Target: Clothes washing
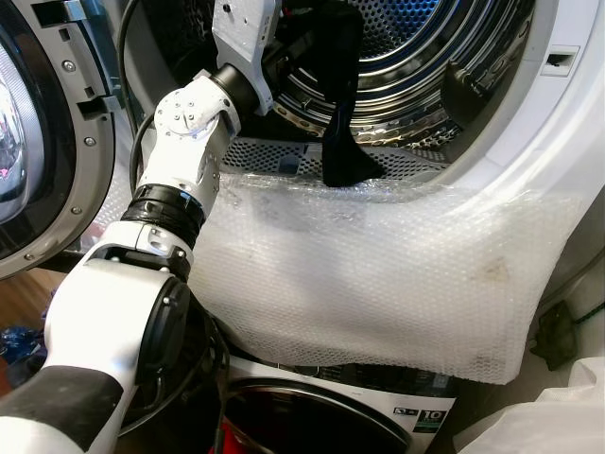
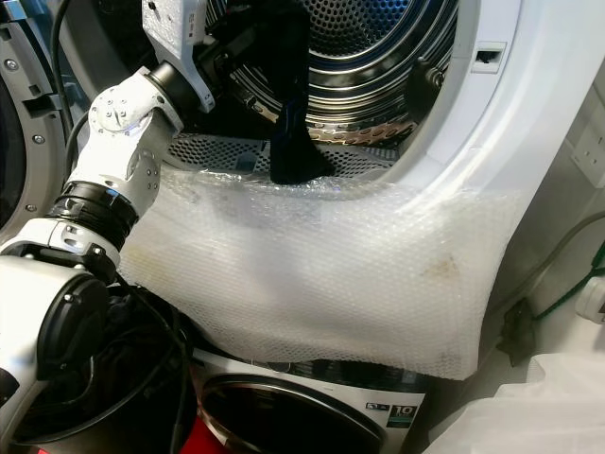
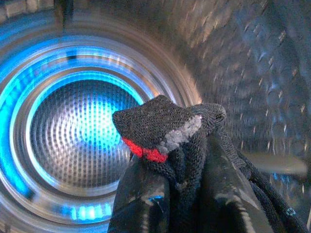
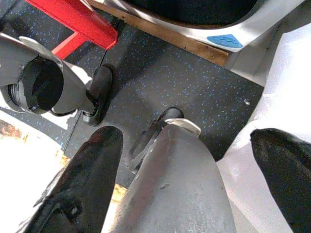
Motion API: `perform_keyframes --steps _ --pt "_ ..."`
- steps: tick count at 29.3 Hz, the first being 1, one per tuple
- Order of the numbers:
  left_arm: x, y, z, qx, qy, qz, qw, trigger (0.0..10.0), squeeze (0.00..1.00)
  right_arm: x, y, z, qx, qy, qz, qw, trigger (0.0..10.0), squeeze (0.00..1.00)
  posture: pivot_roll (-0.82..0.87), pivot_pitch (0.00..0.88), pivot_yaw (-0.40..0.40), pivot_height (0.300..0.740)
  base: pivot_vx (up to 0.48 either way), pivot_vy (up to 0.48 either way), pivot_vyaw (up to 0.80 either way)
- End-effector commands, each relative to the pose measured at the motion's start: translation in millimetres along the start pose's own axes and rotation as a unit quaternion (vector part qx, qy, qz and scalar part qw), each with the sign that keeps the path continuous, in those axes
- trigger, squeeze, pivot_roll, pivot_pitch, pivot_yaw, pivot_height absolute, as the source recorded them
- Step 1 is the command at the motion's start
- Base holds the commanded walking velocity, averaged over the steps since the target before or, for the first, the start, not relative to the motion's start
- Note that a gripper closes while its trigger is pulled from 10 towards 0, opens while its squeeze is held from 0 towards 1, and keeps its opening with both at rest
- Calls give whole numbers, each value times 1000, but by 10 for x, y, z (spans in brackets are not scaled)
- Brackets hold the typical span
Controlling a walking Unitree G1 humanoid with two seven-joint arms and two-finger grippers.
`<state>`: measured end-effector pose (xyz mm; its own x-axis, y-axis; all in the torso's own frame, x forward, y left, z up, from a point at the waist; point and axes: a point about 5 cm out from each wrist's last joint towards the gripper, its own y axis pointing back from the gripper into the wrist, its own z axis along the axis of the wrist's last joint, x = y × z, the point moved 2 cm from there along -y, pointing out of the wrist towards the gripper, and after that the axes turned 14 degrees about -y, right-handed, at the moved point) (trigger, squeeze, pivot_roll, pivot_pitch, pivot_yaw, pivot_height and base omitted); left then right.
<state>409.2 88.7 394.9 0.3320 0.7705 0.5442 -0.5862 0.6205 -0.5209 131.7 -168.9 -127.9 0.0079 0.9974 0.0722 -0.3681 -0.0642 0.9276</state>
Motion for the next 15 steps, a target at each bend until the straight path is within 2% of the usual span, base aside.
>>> perform_keyframes --steps 1,8,9,10,11,13,15 --pt "70 -30 34 11 1 -1 1000 10000 0 -19 13 -129 15 -13 -7 1000 10000 0 103 0 49 740 0 0 0" --pt "79 -38 23 16 2 1 1000 10000 0 -26 15 -140 15 -14 -8 1000 10000 0 103 0 49 740 0 0 0" --pt "190 -24 31 32 -5 22 999 10000 0 -70 30 -207 15 -24 -20 999 10000 0 -2 0 80 740 0 0 0" --pt "409 9 72 47 0 74 996 10000 0 -155 59 -303 11 -46 -39 998 10000 0 -20 0 84 740 0 0 0" --pt "499 27 93 51 5 102 993 10000 0 -184 68 -327 9 -52 -46 998 10000 0 -27 0 85 740 0 0 0" --pt "585 46 116 48 22 133 990 10000 0 -205 76 -344 8 -56 -50 997 10000 0 -32 0 86 740 0 0 0" --pt "598 48 110 55 25 134 989 10000 0 -216 85 -379 9 -58 -52 997 10000 0 -44 0 83 740 0 0 0"
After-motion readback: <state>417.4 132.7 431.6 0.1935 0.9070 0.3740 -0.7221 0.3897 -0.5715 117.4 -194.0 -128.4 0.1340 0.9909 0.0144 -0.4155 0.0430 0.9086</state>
